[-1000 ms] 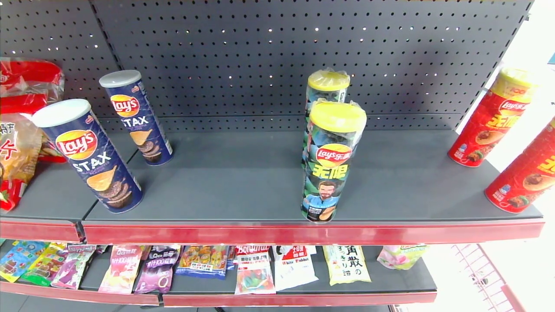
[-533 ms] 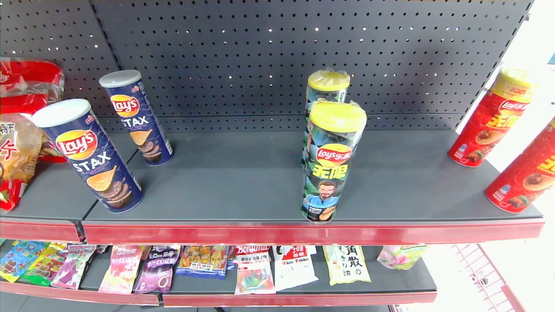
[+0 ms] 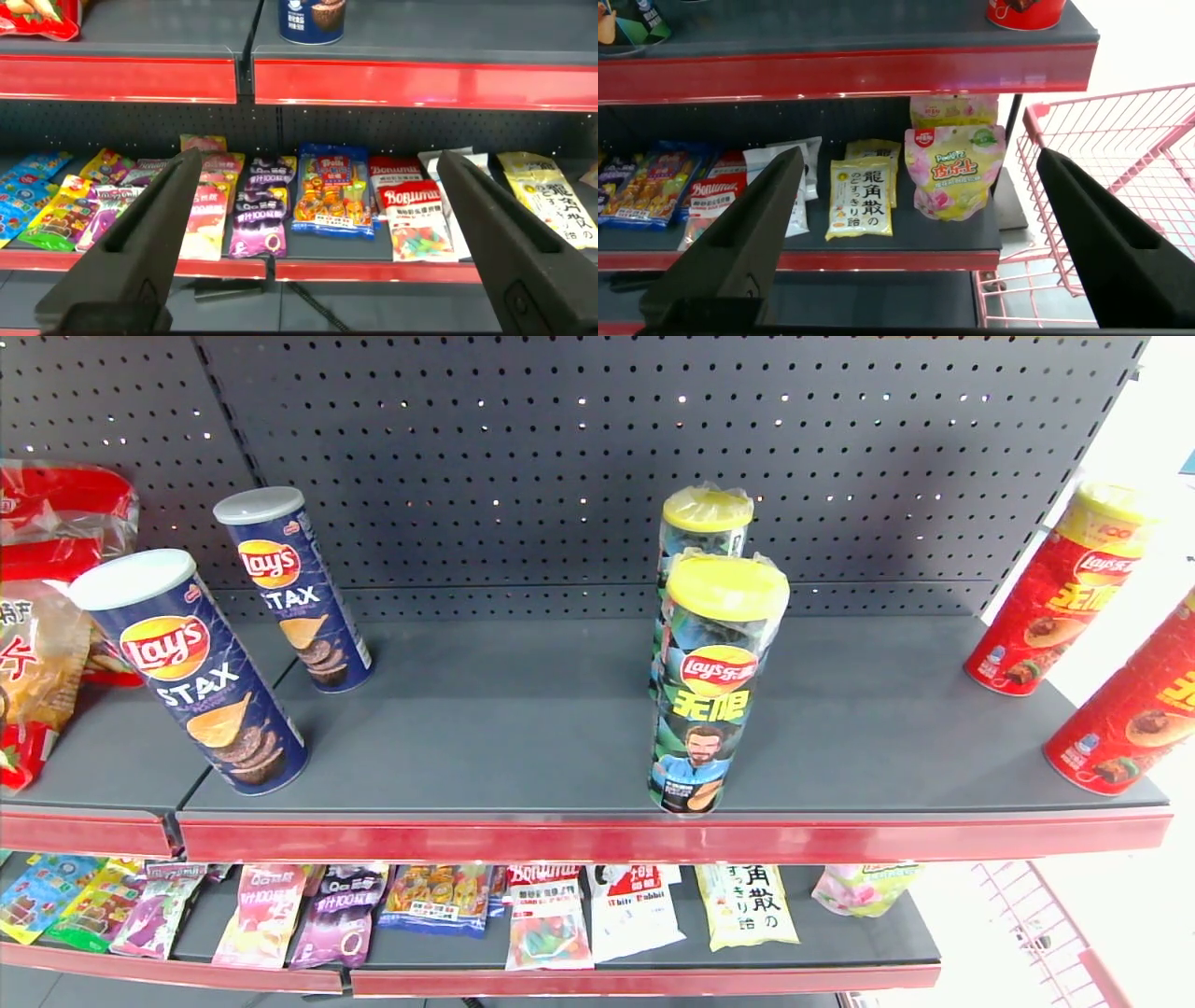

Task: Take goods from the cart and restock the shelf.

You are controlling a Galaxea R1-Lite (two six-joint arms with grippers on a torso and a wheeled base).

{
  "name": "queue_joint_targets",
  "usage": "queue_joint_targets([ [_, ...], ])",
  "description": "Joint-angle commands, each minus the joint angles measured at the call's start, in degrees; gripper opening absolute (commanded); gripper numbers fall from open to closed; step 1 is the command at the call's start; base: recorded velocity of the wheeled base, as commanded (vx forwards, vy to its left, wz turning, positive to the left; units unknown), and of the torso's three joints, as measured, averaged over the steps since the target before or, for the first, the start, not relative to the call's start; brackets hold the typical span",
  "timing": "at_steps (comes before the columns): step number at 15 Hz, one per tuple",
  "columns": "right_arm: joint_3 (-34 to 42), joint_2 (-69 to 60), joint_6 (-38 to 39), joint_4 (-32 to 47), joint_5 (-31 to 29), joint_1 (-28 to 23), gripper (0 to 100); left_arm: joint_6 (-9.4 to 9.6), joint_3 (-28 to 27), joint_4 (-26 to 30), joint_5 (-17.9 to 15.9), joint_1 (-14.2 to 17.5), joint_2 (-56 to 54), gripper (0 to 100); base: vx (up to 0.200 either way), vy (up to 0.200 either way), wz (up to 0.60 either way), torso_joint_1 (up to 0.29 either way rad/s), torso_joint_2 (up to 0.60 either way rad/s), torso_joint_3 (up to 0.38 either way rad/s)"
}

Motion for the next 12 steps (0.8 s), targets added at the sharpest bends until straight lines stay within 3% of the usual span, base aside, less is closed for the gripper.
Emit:
queue_joint_targets([
  [1,0.0,0.0,-0.2,0.0,0.0,0.0,100,-0.04,-0.1,0.0,0.0,0.1,0.1,100,0.0,0.0,0.0,0.0,0.0,0.0],
  [11,-0.4,0.0,-0.3,-0.3,-2.0,-0.1,100,-0.04,-0.1,0.0,0.1,0.1,0.1,100,0.0,0.0,0.0,0.0,0.0,0.0],
  [12,-7.3,3.8,0.5,-1.1,-0.5,1.1,100,-0.04,0.0,0.1,0.1,0.0,0.1,100,0.0,0.0,0.0,0.0,0.0,0.0],
])
